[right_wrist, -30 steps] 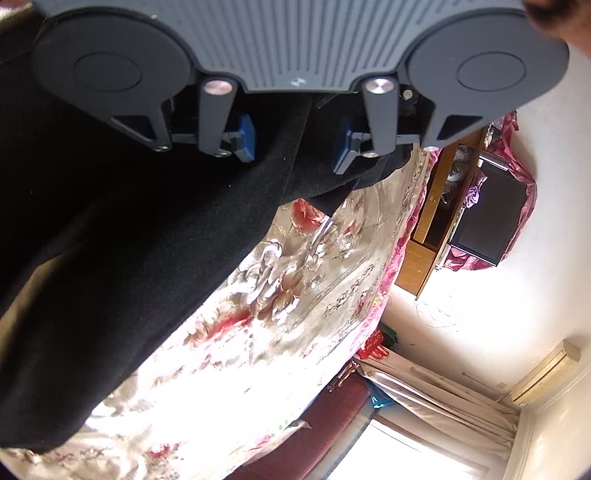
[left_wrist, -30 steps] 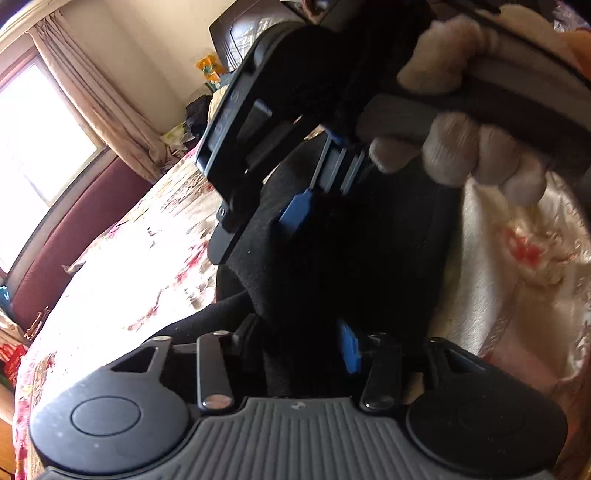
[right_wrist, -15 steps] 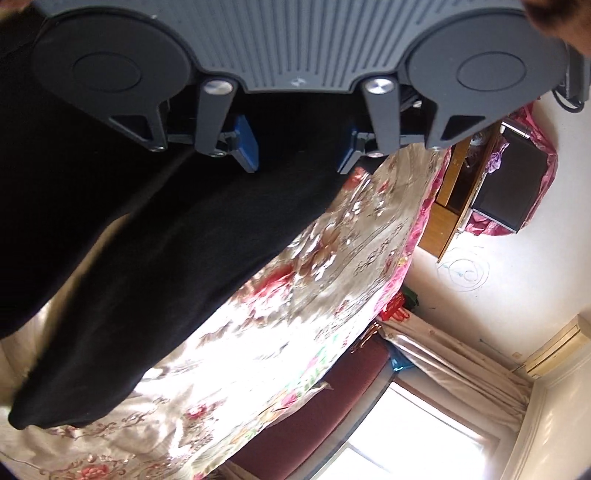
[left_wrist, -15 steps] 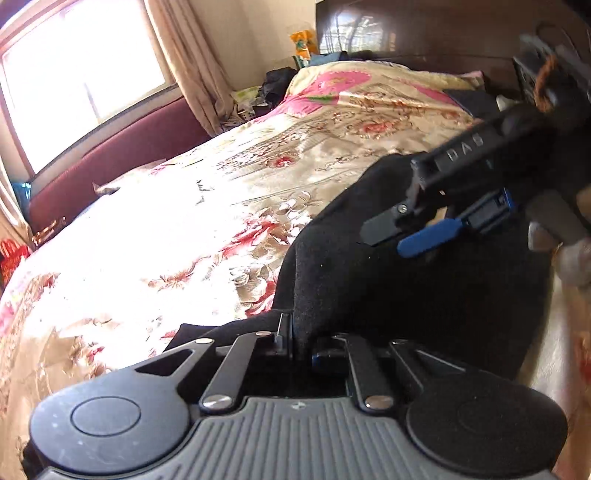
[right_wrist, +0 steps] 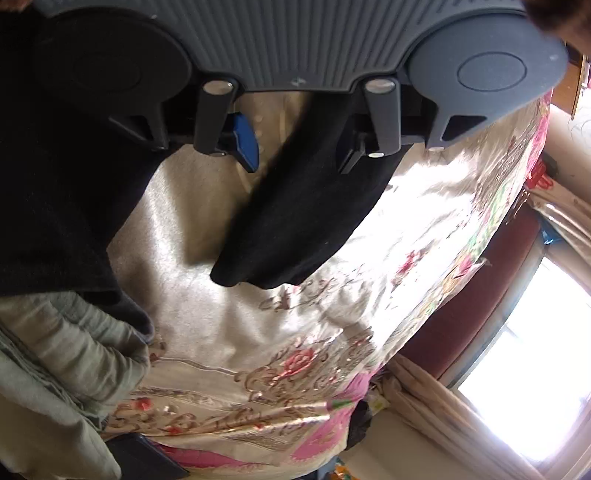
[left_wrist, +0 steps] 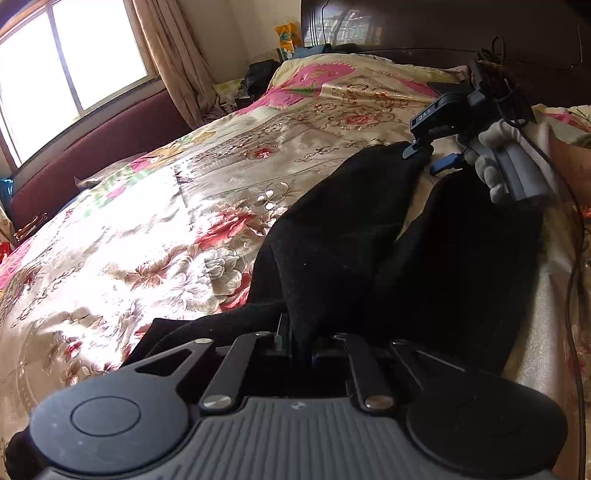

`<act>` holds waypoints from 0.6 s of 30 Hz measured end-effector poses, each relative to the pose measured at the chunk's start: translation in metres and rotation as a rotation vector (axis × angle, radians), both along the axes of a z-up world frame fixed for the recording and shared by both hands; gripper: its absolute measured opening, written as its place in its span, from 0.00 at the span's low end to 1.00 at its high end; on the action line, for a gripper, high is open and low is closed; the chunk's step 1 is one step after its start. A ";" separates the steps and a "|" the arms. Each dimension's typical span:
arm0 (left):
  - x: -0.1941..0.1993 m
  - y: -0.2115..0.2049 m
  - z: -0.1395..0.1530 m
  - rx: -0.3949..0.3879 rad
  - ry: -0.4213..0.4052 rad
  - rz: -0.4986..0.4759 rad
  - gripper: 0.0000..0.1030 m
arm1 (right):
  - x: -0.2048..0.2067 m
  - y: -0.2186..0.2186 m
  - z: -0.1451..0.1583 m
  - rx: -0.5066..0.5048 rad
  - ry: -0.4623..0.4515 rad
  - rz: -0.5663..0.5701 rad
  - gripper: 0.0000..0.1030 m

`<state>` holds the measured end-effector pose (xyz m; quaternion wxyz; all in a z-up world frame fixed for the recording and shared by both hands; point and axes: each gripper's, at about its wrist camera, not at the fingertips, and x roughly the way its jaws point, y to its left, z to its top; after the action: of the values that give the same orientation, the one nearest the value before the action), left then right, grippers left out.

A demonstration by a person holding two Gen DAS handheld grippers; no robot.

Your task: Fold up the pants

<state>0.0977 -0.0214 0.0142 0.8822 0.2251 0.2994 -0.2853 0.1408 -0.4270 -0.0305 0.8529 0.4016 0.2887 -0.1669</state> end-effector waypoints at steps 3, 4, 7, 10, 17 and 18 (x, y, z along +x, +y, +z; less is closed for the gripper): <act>0.002 0.000 -0.002 0.001 0.007 -0.001 0.26 | 0.010 -0.008 -0.007 -0.001 -0.007 -0.028 0.46; 0.004 -0.001 -0.002 0.003 0.007 -0.001 0.26 | 0.014 -0.007 -0.007 -0.004 -0.016 -0.030 0.48; 0.005 -0.002 -0.002 0.003 0.012 0.002 0.26 | 0.023 -0.014 -0.012 0.040 -0.036 -0.053 0.42; 0.006 -0.002 -0.002 0.012 0.002 0.005 0.26 | 0.024 -0.028 -0.017 0.135 -0.042 -0.056 0.08; 0.005 -0.002 0.004 0.044 -0.046 0.003 0.26 | -0.001 -0.035 0.039 0.139 -0.182 0.016 0.06; 0.005 -0.002 0.008 0.051 -0.059 -0.002 0.26 | -0.001 -0.033 0.054 0.116 -0.202 0.036 0.06</act>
<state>0.1029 -0.0233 0.0220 0.8843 0.2561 0.2803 -0.2718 0.1402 -0.4598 0.0233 0.8558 0.4599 0.2177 -0.0931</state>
